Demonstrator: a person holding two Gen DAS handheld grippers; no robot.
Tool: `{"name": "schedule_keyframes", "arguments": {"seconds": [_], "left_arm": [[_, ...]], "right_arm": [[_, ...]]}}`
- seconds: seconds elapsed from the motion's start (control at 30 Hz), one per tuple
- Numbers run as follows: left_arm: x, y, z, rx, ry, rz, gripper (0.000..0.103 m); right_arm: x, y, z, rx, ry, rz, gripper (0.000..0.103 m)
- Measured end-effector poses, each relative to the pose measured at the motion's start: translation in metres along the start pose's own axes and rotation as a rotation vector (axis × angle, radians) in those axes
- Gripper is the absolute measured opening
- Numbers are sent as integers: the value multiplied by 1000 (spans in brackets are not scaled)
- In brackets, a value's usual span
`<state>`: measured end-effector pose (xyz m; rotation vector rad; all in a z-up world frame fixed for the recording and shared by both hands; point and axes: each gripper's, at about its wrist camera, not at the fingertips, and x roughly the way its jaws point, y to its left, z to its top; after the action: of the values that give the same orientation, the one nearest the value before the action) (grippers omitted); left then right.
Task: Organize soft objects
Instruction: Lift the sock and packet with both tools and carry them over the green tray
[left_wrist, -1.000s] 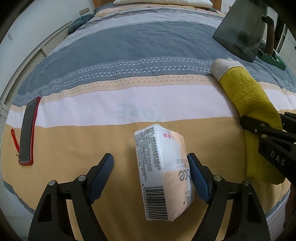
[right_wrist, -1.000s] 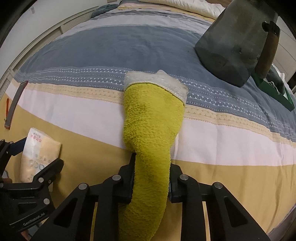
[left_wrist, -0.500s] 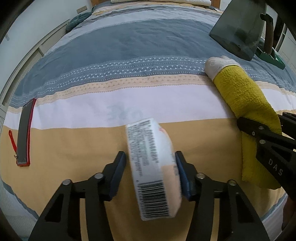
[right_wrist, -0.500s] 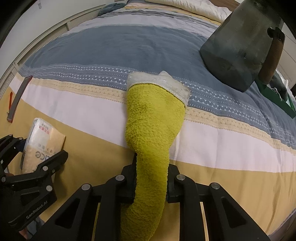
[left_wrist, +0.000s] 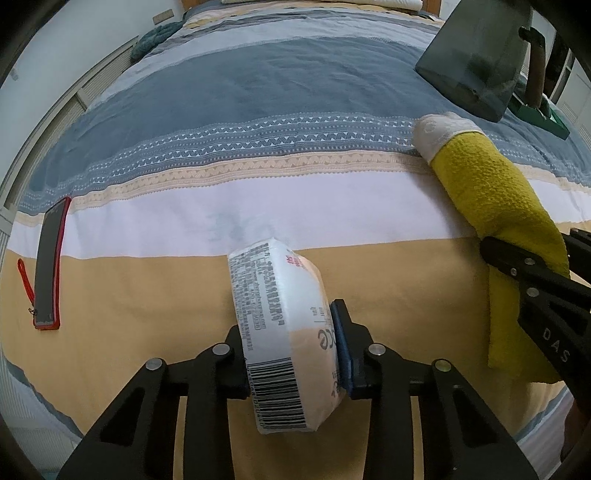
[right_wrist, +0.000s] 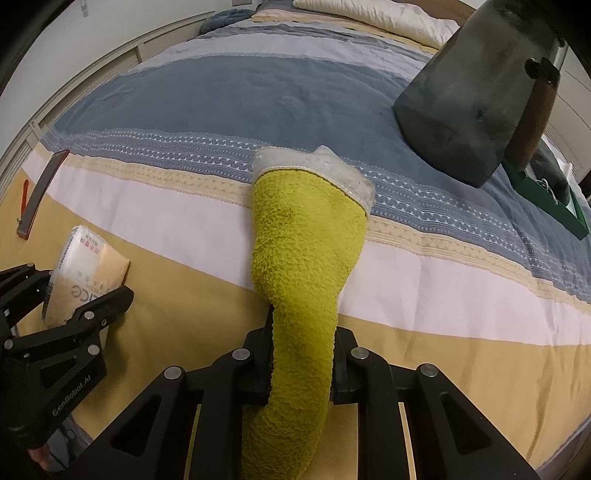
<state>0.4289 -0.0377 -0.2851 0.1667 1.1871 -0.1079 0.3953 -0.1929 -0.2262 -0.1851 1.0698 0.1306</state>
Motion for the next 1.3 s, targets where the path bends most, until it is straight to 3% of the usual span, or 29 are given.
{"name": "schedule_keyframes", "arguments": {"seconds": [0.53, 0.9, 1.3], "left_arm": [[-41, -23, 36, -34, -51, -39, 28], [-91, -94, 70, 10, -92, -147, 28], [-134, -204, 98, 138, -121, -253, 28]], "right_arm": [[-47, -37, -7, 45, -73, 8, 18], [-114, -105, -32, 74, -99, -17, 18], [-175, -219, -64, 165, -110, -78, 18]]}}
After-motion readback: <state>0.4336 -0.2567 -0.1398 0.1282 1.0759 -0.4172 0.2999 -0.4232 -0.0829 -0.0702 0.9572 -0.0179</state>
